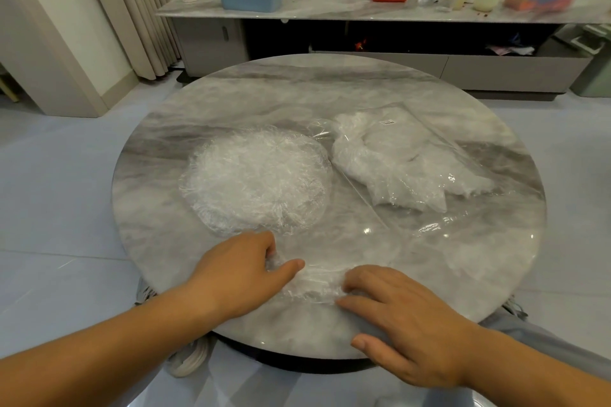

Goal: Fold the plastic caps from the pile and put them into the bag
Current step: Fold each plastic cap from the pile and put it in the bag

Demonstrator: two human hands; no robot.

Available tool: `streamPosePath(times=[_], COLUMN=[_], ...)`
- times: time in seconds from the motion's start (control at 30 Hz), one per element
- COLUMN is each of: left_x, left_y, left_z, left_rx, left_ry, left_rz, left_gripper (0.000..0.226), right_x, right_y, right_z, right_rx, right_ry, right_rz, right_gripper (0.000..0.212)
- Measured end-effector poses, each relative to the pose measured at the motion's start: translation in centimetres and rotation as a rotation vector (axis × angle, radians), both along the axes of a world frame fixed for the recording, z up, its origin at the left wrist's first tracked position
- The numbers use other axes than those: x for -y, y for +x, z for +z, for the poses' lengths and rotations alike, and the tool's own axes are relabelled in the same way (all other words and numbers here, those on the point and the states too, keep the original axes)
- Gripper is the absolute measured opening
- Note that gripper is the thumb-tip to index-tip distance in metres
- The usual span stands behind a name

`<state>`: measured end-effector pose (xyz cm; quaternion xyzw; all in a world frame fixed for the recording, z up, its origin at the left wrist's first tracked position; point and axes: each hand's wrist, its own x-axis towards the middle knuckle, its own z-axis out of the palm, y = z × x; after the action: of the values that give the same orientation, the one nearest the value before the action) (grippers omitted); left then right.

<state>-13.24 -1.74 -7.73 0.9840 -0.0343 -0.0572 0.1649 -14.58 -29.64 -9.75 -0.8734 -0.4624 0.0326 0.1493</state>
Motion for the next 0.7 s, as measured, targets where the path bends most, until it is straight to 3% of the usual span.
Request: streamPosePath(times=[0.33, 0.5, 0.7], left_x=[1.1, 0.6, -0.3], left_y=[-1.4, -1.2, -0.5], left_z=[-0.2, -0.3, 0.2], left_rx=[0.098, 0.062, -0.058], left_ry=[0.217, 0.151, -0.01], left_rz=[-0.102, -0.076, -0.024], left_gripper=[0.044, 0.044, 0.051], right_x=[-3.3, -4.4, -4.0], right_y=[0.1, -0.3, -0.4], right_z=[2.9, 1.9, 1.5], right_rx=[0.034, -0.115, -0.132], right_ry=[0.086, -0.092, -0.091], right_rz=[-0.123, -0.041, -0.027], right_gripper=[0.035, 0.05, 0.05])
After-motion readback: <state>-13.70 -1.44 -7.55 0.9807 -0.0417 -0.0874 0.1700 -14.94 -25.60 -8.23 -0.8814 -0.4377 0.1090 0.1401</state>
